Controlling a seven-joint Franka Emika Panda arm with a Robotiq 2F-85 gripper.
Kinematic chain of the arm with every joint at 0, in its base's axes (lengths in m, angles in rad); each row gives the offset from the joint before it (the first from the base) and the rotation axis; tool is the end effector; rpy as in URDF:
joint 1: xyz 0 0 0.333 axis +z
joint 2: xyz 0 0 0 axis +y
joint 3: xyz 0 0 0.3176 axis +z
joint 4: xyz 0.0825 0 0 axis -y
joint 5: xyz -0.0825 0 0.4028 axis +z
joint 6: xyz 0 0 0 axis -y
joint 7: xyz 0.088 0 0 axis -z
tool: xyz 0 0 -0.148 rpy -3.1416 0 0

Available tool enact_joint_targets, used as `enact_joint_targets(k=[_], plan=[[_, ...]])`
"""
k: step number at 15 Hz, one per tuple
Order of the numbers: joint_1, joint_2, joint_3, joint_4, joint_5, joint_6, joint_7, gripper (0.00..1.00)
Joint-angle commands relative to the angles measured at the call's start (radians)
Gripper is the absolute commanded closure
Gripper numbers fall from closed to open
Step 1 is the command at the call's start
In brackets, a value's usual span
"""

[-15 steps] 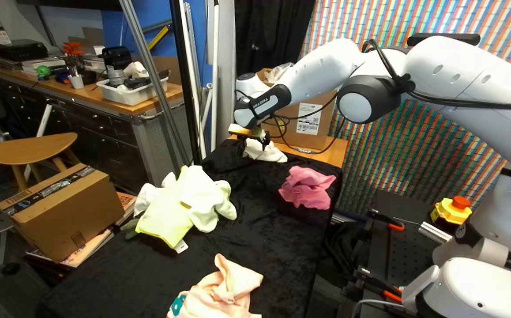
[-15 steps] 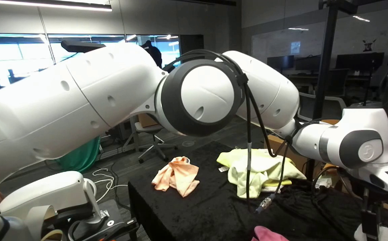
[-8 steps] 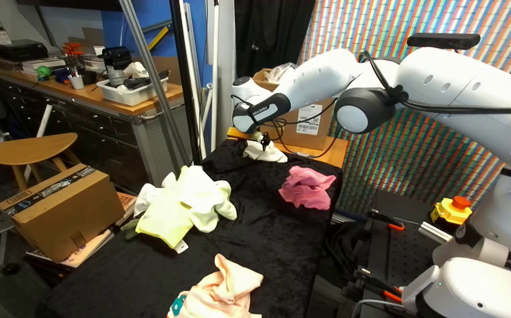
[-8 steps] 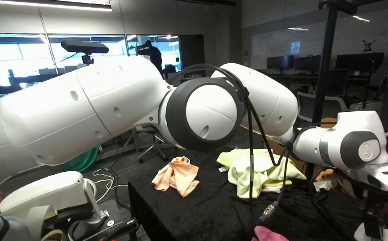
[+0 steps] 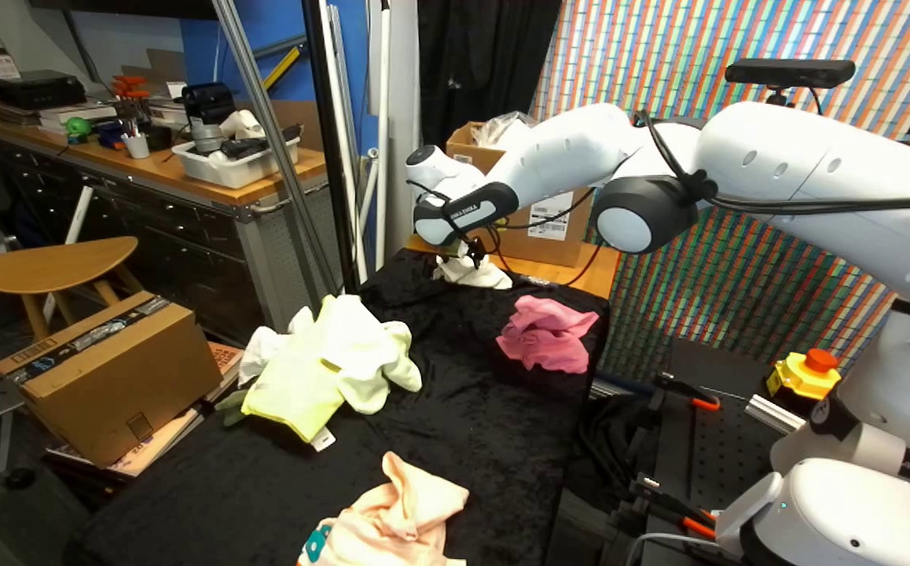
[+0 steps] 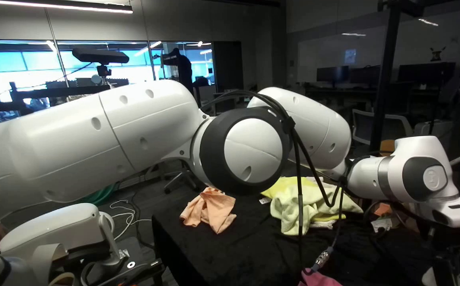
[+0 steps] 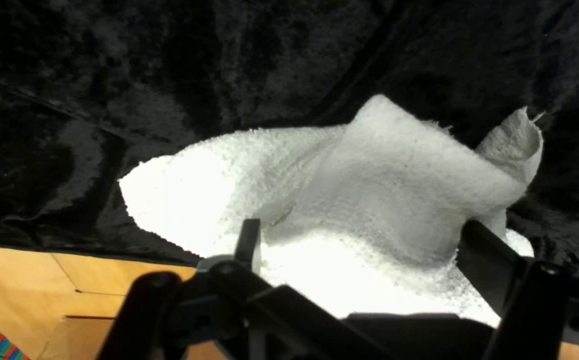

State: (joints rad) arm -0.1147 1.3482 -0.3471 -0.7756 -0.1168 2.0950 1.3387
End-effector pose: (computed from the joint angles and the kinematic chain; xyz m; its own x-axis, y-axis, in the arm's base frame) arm 0.7666 -0.2587 0.0619 0.1147 -0.9075 0.4041 -0.9889 -0.0658 0.1330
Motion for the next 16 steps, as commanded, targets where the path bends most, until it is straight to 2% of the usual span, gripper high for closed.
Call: enact_joint_targets(k=[1,9,10,11,16], plan=[[-0.006,0.067,-0.008,0.121,-0.036,-0.06,0.025,0.0],[-0.006,0.099,0.007,0.164,-0.016,-0.042,0.006,0.0],[-0.007,0.103,0.009,0.17,-0.016,-0.041,0.003,0.25],[-0.008,0.105,0.01,0.175,-0.015,-0.039,0.001,0.26],[-0.007,0.109,0.011,0.183,-0.018,-0.037,0.002,0.65]])
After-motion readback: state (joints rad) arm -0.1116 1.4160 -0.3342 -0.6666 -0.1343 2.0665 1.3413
